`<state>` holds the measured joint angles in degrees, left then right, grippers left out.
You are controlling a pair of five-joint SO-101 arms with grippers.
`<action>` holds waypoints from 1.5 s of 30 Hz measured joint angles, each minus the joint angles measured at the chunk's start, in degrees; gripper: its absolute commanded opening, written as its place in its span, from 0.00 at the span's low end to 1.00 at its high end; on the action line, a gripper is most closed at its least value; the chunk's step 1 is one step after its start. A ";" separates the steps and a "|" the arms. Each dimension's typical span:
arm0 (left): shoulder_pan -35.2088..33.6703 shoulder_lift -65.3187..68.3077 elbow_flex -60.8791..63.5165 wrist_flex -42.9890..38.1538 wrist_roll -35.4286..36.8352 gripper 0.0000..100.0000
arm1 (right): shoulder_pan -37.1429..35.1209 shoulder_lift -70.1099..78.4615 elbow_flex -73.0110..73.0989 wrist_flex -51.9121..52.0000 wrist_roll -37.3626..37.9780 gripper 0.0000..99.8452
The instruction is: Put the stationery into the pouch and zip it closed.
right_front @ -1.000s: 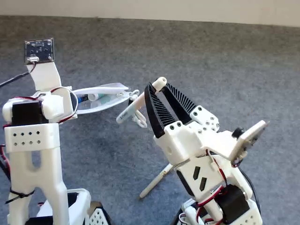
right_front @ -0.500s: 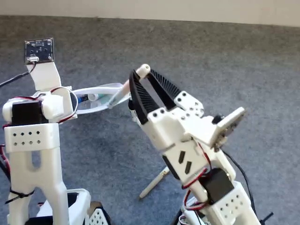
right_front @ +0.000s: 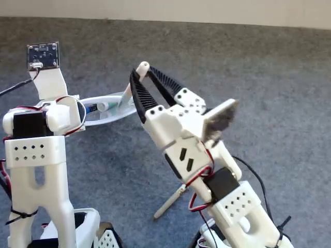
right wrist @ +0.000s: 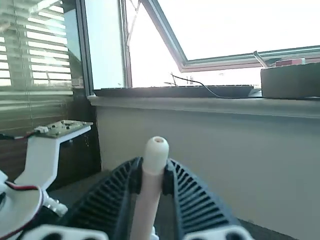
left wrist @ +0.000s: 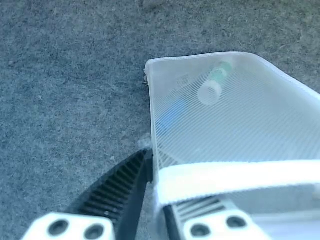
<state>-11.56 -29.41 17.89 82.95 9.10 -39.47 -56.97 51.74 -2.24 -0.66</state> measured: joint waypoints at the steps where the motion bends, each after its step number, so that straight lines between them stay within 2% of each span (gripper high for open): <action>1: 0.00 0.00 0.00 0.00 0.00 0.01 | -0.62 0.70 0.00 0.00 2.02 0.00; 8: 0.18 0.00 0.00 0.00 0.00 0.01 | -5.98 1.14 5.27 -0.18 16.70 0.00; 13: 0.18 0.00 0.00 0.00 0.00 0.01 | -8.26 1.23 8.44 -0.18 22.33 0.00; 20: 0.18 0.00 0.00 0.00 0.00 0.01 | -8.44 1.23 8.79 -0.18 23.03 0.02; 27: 0.18 0.00 0.00 0.00 0.00 0.01 | -8.53 1.23 8.79 3.08 23.03 0.19; 45: 0.09 0.00 0.00 0.00 0.00 0.01 | -8.44 1.23 8.79 5.19 23.03 0.19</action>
<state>-11.47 -29.41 17.89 82.95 9.10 -47.91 -55.74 60.53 2.95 22.37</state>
